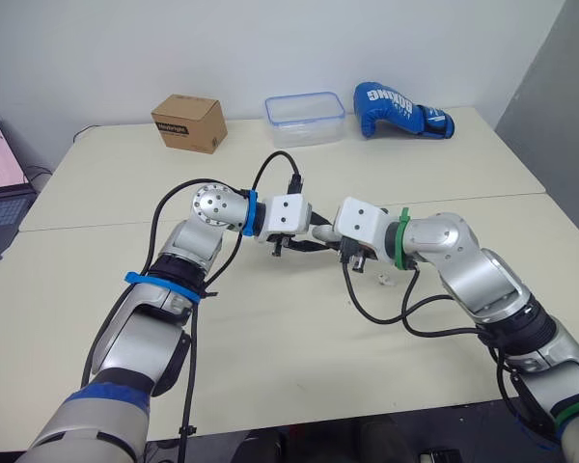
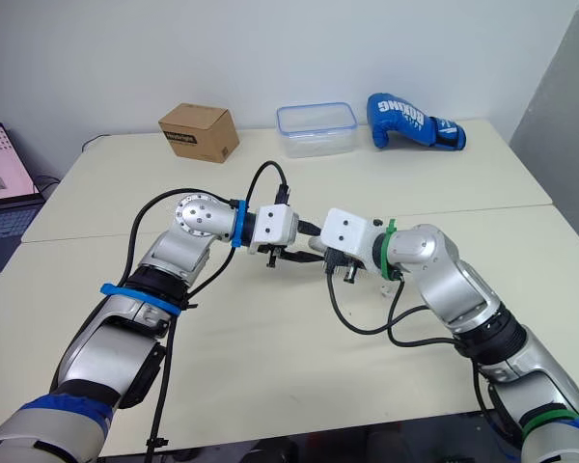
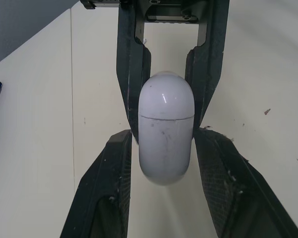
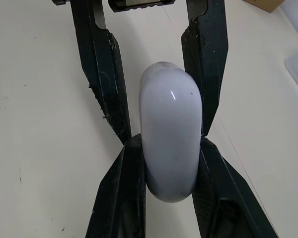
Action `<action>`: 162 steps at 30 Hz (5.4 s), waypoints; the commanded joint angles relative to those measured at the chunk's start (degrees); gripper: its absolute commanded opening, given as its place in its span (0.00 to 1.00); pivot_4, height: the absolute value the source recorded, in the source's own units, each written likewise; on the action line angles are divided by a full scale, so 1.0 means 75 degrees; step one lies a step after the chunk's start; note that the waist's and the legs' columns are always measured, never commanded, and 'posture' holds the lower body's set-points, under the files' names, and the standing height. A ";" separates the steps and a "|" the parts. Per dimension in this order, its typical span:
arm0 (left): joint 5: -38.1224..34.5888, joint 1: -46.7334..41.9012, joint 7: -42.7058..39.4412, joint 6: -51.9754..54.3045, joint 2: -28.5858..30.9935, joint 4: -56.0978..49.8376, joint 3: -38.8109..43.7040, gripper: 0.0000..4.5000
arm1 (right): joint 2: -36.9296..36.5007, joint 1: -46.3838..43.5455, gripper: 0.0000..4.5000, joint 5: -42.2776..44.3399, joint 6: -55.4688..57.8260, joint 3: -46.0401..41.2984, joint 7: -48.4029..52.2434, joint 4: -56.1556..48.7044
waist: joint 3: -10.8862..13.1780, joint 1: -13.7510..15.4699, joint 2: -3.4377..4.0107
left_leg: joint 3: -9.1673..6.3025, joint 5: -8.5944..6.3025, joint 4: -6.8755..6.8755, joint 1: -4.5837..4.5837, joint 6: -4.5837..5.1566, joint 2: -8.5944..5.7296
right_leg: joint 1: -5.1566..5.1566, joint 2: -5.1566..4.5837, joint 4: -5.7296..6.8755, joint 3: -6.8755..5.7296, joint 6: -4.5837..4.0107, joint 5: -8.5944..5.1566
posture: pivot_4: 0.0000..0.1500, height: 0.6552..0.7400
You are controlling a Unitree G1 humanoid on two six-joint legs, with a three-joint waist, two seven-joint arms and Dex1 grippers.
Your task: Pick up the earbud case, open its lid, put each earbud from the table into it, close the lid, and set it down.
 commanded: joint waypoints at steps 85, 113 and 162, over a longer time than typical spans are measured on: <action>0.0032 -0.1116 -0.0855 -0.0450 -0.0472 0.0926 0.0417 0.16 | -0.0105 -0.0032 0.18 -0.0193 -0.0418 -0.0563 0.0494 -0.0063 | 0.0001 0.0010 -0.0002 | 0.0001 0.0000 0.0005 -0.0002 0.0000 -0.0001 | 0.0000 -0.0001 0.0003 -0.0002 0.0000 0.0000 | 1.00 1.00; -0.1822 0.0501 -0.0775 0.4455 -0.0085 -0.1664 0.1474 0.16 | 0.0760 0.1476 1.00 0.2134 0.1621 -0.3262 -0.0815 -0.1789 | 0.0001 0.0012 -0.0001 | -0.0004 0.0000 0.0012 0.0000 0.0000 -0.0001 | 0.0004 0.0000 0.0013 -0.0001 -0.0001 0.0001 | 1.00 1.00; -0.1940 0.0819 0.0514 0.4069 -0.0580 -0.1888 0.1965 0.16 | 0.0333 0.1735 1.00 0.4686 0.3121 -0.4548 -0.2121 -0.1018 | 0.0001 0.0132 -0.0003 | -0.0002 0.0000 0.0012 0.0001 0.0000 -0.0006 | 0.0010 -0.0006 0.0006 0.0000 -0.0005 0.0003 | 1.00 1.00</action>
